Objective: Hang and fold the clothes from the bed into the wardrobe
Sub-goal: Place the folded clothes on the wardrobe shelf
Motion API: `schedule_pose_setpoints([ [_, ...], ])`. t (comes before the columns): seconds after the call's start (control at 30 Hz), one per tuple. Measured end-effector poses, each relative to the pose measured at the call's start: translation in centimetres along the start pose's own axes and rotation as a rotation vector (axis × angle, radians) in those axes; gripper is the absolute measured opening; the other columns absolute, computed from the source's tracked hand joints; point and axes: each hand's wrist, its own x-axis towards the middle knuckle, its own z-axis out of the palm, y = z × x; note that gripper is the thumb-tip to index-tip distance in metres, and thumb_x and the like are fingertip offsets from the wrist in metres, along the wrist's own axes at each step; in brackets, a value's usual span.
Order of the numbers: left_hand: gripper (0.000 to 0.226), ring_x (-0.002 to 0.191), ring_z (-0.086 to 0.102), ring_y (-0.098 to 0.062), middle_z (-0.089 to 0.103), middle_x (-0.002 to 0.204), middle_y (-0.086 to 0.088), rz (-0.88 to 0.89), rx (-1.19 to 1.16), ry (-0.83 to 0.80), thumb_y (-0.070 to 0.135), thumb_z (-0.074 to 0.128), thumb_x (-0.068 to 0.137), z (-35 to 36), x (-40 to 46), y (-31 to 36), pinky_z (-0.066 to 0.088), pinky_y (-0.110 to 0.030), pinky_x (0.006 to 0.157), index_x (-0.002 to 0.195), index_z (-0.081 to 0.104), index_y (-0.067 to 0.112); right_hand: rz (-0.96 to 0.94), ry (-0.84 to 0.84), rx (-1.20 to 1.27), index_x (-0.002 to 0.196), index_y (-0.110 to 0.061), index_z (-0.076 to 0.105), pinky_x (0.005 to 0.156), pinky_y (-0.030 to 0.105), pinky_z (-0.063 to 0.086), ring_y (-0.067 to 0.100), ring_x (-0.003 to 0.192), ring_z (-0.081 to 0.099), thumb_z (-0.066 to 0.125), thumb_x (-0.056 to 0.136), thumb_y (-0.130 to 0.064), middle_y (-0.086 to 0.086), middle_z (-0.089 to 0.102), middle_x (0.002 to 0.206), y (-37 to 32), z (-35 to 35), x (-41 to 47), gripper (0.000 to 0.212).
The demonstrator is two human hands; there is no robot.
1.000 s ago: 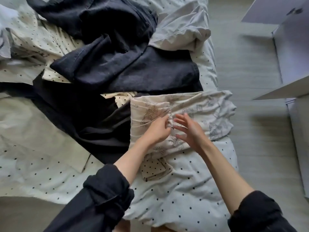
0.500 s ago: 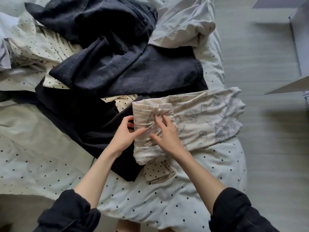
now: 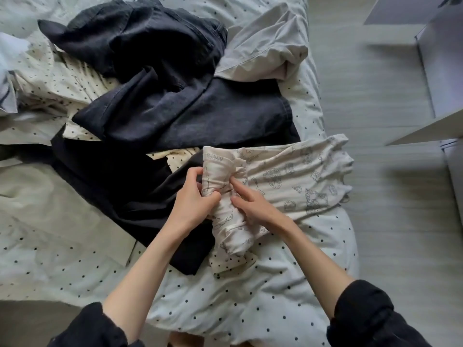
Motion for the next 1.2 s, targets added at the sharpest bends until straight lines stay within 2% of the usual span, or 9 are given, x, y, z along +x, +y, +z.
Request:
schedule_pose_setpoints([
  [0.07, 0.044, 0.079, 0.06, -0.011, 0.056, 0.088, 0.001, -0.001, -0.038, 0.008, 0.012, 0.062, 0.082, 1.7, 1.0, 1.6, 0.057, -0.027, 0.054, 0.121, 0.043, 0.019, 0.033, 0.088, 0.143, 0.144, -0.019, 0.035, 0.087, 0.025, 0.046, 0.014, 0.101, 0.057, 0.043, 0.098, -0.009, 0.002, 0.054, 0.134, -0.2, -2.4, -0.4, 0.048],
  [0.17, 0.047, 0.087, 0.062, -0.014, 0.058, 0.093, 0.002, 0.018, -0.034, 0.0, 0.027, 0.066, 0.078, 5.7, 2.9, 3.2, 0.059, -0.039, 0.067, 0.118, 0.042, 0.022, 0.082, 0.2, 0.256, 0.137, -0.026, 0.046, 0.09, 0.036, 0.047, 0.013, 0.122, 0.051, 0.043, 0.1, -0.021, -0.01, 0.053, 0.133, 0.4, -6.8, -1.9, 0.038],
  [0.33, 0.06, 0.101, 0.06, -0.024, 0.057, 0.114, -0.004, 0.049, 0.039, -0.152, 0.051, 0.058, 0.066, 13.7, 5.6, 4.2, 0.054, -0.049, 0.082, 0.117, 0.034, 0.031, 0.159, 0.426, 0.376, 0.127, -0.026, 0.054, 0.092, 0.039, 0.045, 0.014, 0.115, 0.054, 0.037, 0.1, -0.039, -0.004, 0.056, 0.131, 3.1, -13.3, -3.8, 0.034],
  [0.5, 0.052, 0.113, 0.051, -0.013, 0.048, 0.134, -0.005, 0.07, 0.149, -0.423, 0.023, 0.048, 0.096, 17.1, 6.8, 3.0, 0.044, -0.027, 0.095, 0.145, 0.03, 0.018, 0.236, 0.499, 0.272, 0.137, -0.018, 0.046, 0.097, 0.037, 0.032, 0.018, 0.123, 0.047, 0.038, 0.1, -0.041, 0.0, 0.05, 0.137, 5.1, -15.8, -3.3, 0.045],
  [0.67, 0.024, 0.094, 0.059, -0.014, 0.064, 0.108, -0.005, 0.122, 0.215, 0.107, 0.009, 0.051, 0.091, 13.7, 6.5, -0.3, 0.039, -0.016, 0.079, 0.113, 0.061, 0.011, 0.023, 0.737, -0.329, 0.133, -0.016, 0.052, 0.106, 0.031, 0.031, 0.019, 0.129, 0.042, 0.048, 0.097, -0.021, 0.004, 0.048, 0.139, 5.4, -15.3, -2.8, 0.037],
  [0.77, 0.032, 0.095, 0.057, -0.018, 0.061, 0.11, -0.005, -0.062, 0.32, 0.043, 0.025, 0.058, 0.091, 13.1, 6.1, -2.4, 0.036, -0.024, 0.079, 0.118, 0.054, 0.008, -0.174, 0.658, -0.736, 0.128, -0.015, 0.057, 0.109, 0.043, 0.031, 0.025, 0.132, 0.04, 0.056, 0.092, -0.017, 0.008, 0.046, 0.141, 5.7, -11.8, -2.4, 0.036],
  [0.83, 0.042, 0.095, 0.055, -0.015, 0.057, 0.106, 0.001, -0.114, 0.325, -0.037, 0.032, 0.058, 0.091, 13.7, 6.4, -3.1, 0.037, -0.023, 0.078, 0.124, 0.05, 0.007, -0.093, 0.54, -0.868, 0.14, -0.018, 0.044, 0.115, 0.045, 0.019, 0.024, 0.143, 0.022, 0.053, 0.093, -0.023, 0.007, 0.029, 0.153, 6.4, -10.4, -2.2, 0.048],
  [0.97, 0.049, 0.102, 0.061, -0.018, 0.061, 0.118, -0.006, -0.276, -0.094, -0.095, 0.029, 0.063, 0.089, 14.9, 7.6, -2.3, 0.051, -0.037, 0.088, 0.128, 0.046, 0.004, 0.191, 0.387, -0.958, 0.151, -0.027, 0.004, 0.117, 0.048, 0.0, 0.019, 0.146, -0.009, 0.042, 0.097, -0.029, -0.001, -0.008, 0.159, 8.0, -12.2, -1.4, 0.066],
  [1.2, 0.031, 0.088, 0.064, -0.018, 0.063, 0.107, -0.006, -0.318, -0.267, -0.193, 0.005, 0.059, 0.089, 14.4, 7.7, -0.7, 0.056, -0.048, 0.076, 0.115, 0.047, 0.015, 0.219, 0.304, -0.908, 0.147, -0.039, -0.011, 0.116, 0.047, -0.008, 0.021, 0.144, -0.019, 0.043, 0.094, -0.012, -0.002, -0.019, 0.157, 8.1, -13.0, -1.1, 0.081],
])
